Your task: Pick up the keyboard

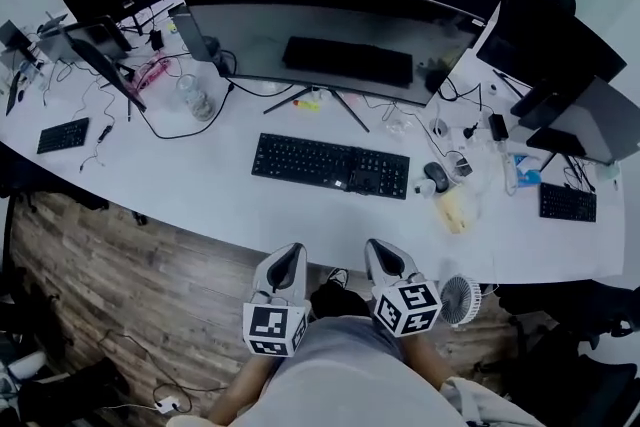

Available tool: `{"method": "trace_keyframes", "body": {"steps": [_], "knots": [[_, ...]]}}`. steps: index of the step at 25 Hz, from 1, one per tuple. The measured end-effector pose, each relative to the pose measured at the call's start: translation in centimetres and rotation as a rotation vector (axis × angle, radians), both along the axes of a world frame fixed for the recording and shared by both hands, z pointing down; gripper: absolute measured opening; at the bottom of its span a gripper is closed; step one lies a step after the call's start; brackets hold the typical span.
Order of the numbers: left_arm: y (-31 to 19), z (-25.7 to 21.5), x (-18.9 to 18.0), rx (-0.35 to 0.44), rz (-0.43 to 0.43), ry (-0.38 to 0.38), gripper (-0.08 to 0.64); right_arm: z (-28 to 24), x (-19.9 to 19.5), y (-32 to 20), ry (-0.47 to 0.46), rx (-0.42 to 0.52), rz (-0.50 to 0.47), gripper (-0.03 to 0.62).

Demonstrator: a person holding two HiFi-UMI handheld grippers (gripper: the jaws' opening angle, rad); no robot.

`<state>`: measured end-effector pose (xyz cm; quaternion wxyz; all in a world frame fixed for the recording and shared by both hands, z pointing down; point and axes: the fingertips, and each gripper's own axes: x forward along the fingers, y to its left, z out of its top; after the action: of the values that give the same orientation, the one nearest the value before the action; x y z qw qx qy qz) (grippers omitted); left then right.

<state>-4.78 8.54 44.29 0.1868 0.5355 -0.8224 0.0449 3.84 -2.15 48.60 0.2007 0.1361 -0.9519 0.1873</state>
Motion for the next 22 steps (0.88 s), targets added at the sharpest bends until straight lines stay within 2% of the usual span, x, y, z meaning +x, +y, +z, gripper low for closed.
{"method": "trace_keyframes", "body": {"steps": [6, 10, 17, 22], "knots": [[-3.6, 0.2, -0.7, -0.029, 0.059, 0.001, 0.0, 0.7, -0.1, -2.8, 0.015, -0.036, 0.052, 0.0], [-5.6, 0.4, -1.8, -0.023, 0.085, 0.052, 0.0, 1.0, -0.2, -4.3, 0.022, -0.062, 0.091, 0.0], [-10.3, -0.4, -4.0, -0.027, 0.223, 0.036, 0.0, 1.1, -0.8, -6.6, -0.014, -0.155, 0.219, 0.0], [-13.0, -1.1, -6.0, -0.02, 0.313, 0.029, 0.0, 1.0, -2.4, -8.2, -0.021, -0.177, 0.299, 0.0]]}}
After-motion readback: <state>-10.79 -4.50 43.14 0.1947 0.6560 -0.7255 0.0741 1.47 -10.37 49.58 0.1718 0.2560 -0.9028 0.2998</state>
